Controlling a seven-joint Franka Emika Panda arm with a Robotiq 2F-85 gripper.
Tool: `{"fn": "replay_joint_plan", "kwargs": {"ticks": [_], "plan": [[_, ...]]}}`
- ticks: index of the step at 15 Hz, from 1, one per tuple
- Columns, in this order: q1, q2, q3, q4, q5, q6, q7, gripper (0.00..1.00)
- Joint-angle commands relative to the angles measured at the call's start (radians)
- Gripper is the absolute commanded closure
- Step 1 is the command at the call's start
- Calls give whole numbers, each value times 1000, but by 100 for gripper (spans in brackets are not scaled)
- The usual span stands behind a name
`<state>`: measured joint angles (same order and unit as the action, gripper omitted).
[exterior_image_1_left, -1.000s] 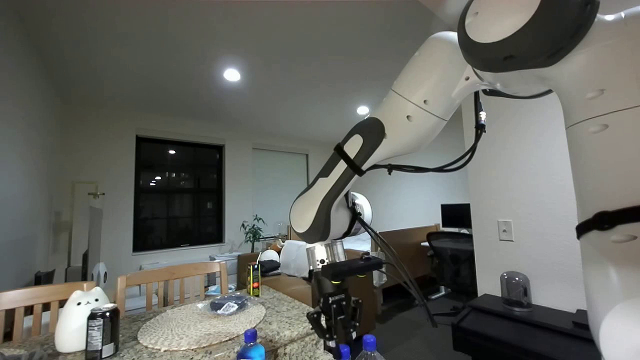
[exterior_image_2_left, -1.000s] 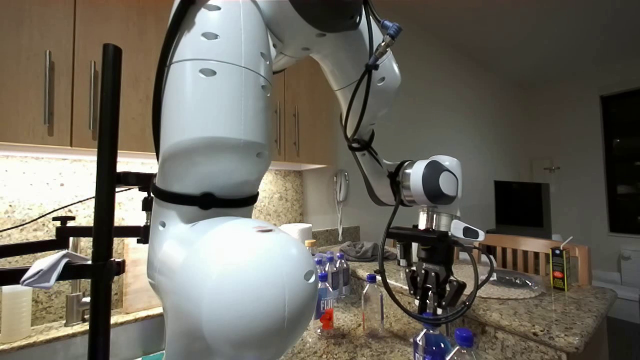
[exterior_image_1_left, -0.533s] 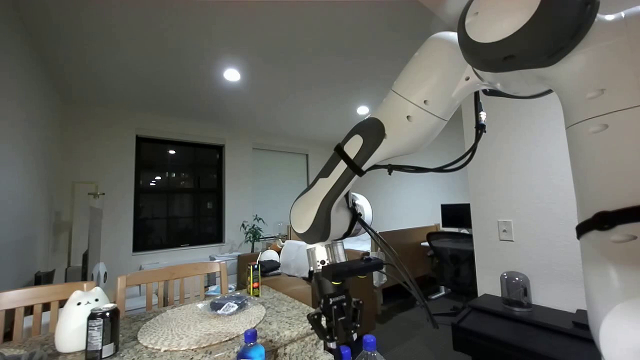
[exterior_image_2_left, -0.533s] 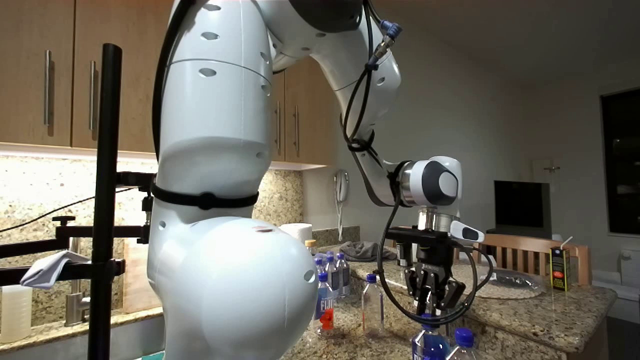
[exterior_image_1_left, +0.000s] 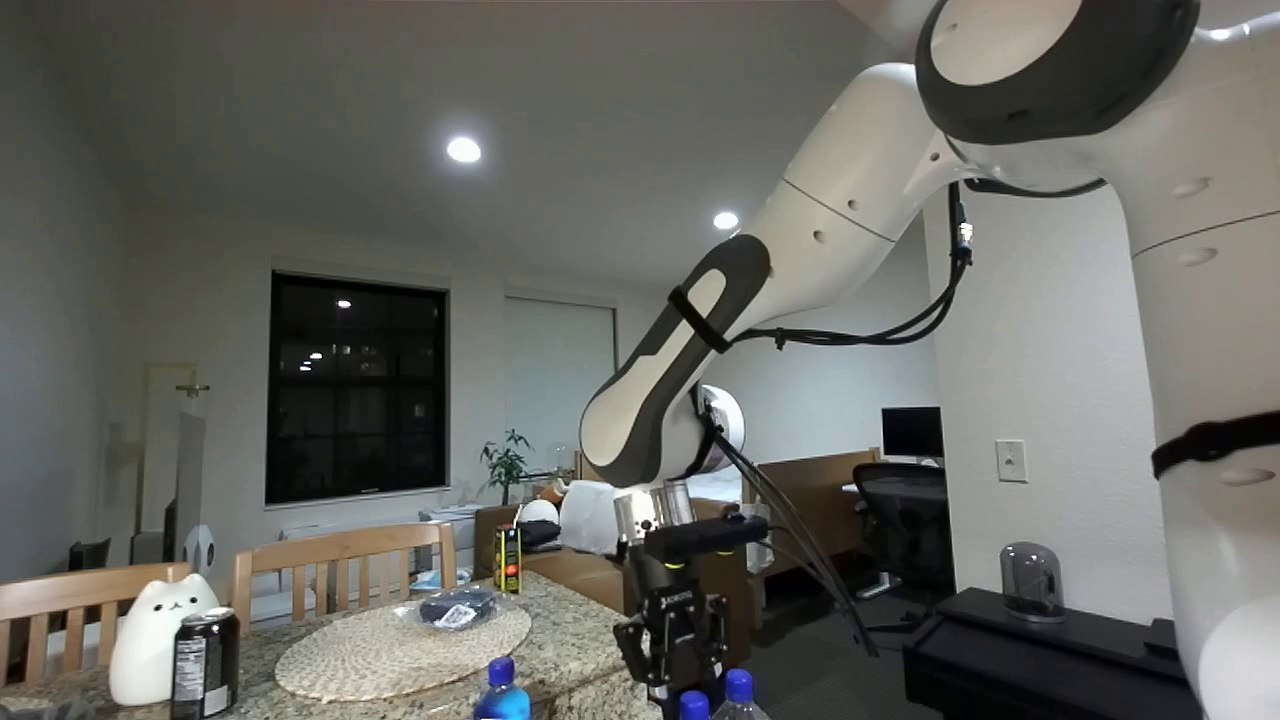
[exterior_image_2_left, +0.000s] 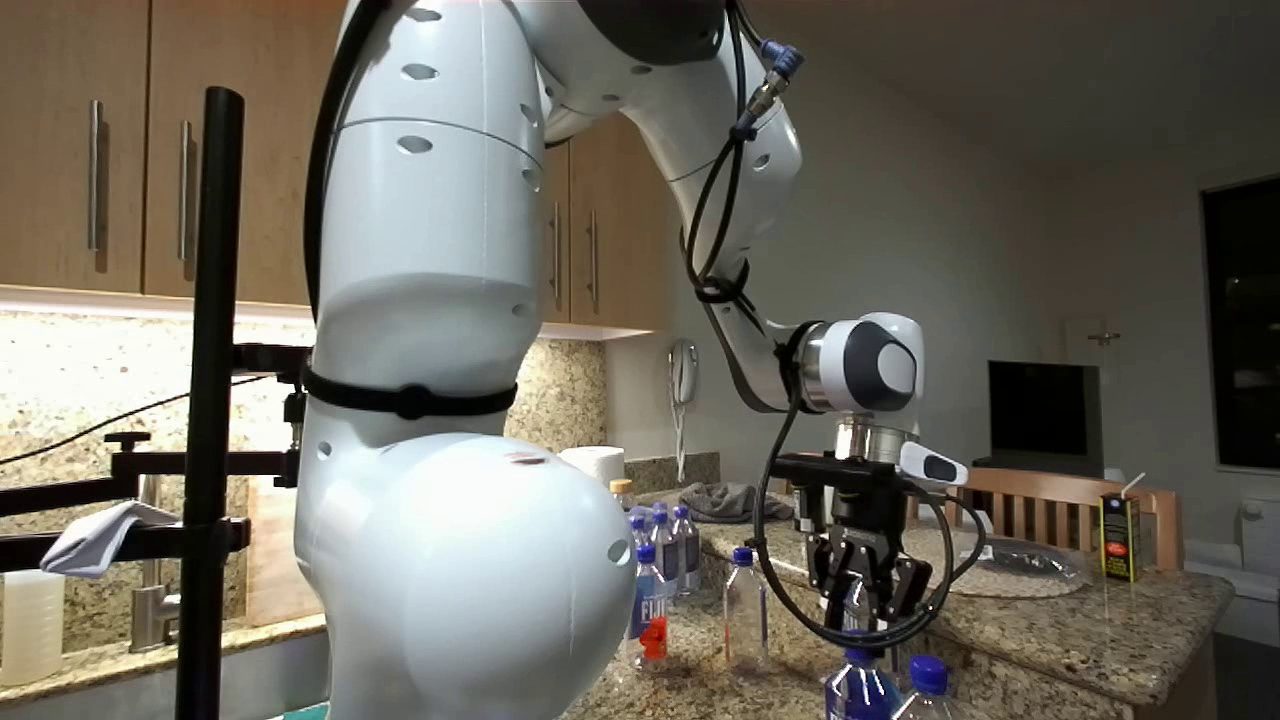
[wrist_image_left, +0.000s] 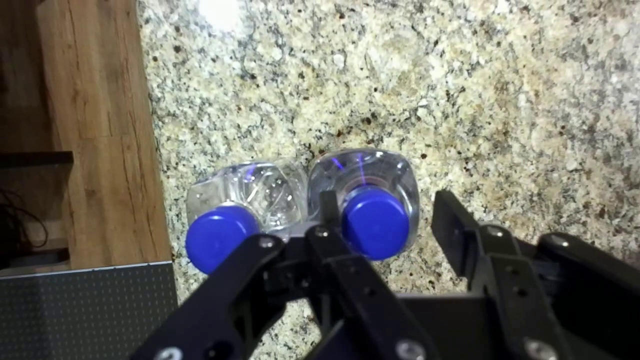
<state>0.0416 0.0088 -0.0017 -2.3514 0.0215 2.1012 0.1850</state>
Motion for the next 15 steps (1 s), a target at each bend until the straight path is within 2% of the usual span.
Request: {"fn": "replay_joint_plan", "kwargs": {"ticks": [1, 3, 5, 9, 15], "plan": [[-11, -34, 5, -20, 22, -22, -16, 16], [-10, -37, 6, -13, 16, -23, -13, 3], [-10, -39, 6, -1, 7, -20, -10, 0], [-5, -26, 13, 61, -31, -10, -3, 0], [2, 53, 26, 231, -106, 3, -5, 0]]}}
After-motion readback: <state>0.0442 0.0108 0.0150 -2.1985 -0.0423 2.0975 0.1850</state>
